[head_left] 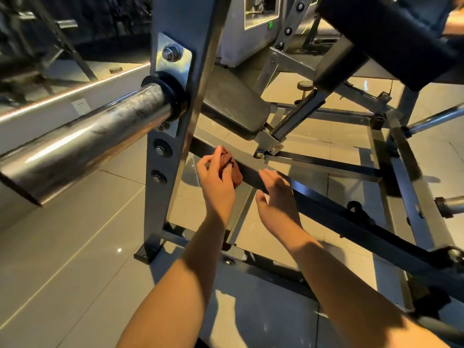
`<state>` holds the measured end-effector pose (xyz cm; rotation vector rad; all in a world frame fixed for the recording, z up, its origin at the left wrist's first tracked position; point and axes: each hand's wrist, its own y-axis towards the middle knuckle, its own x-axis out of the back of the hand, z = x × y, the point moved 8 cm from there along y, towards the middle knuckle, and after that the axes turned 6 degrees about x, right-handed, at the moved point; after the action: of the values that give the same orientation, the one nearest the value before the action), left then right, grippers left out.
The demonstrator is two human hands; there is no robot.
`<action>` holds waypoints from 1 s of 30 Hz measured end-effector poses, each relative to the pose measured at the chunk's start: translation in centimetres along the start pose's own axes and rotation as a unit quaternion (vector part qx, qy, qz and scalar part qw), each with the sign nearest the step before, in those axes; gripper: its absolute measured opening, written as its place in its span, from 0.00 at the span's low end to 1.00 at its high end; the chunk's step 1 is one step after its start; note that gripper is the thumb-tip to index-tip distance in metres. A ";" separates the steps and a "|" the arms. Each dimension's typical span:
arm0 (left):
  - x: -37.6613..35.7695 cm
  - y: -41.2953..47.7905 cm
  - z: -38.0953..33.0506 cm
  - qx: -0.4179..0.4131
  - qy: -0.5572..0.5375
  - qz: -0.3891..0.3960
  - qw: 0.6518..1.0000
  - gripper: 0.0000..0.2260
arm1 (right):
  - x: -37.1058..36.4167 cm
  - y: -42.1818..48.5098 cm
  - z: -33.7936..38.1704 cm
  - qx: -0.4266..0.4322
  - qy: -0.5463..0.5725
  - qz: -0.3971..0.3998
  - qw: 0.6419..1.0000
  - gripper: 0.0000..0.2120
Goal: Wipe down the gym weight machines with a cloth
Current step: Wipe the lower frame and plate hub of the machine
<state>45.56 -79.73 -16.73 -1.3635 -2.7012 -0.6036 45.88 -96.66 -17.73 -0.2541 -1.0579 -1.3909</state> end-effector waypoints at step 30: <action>-15.5 -14.3 -0.4 -0.069 0.087 0.302 0.947 0.24 | 6.0 -14.1 -12.5 -0.179 0.109 -0.128 0.969 0.18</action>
<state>43.76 -99.28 -24.36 -1.9366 -1.9726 -0.7989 38.17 -112.74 -26.19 -0.2248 -0.6677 -1.8009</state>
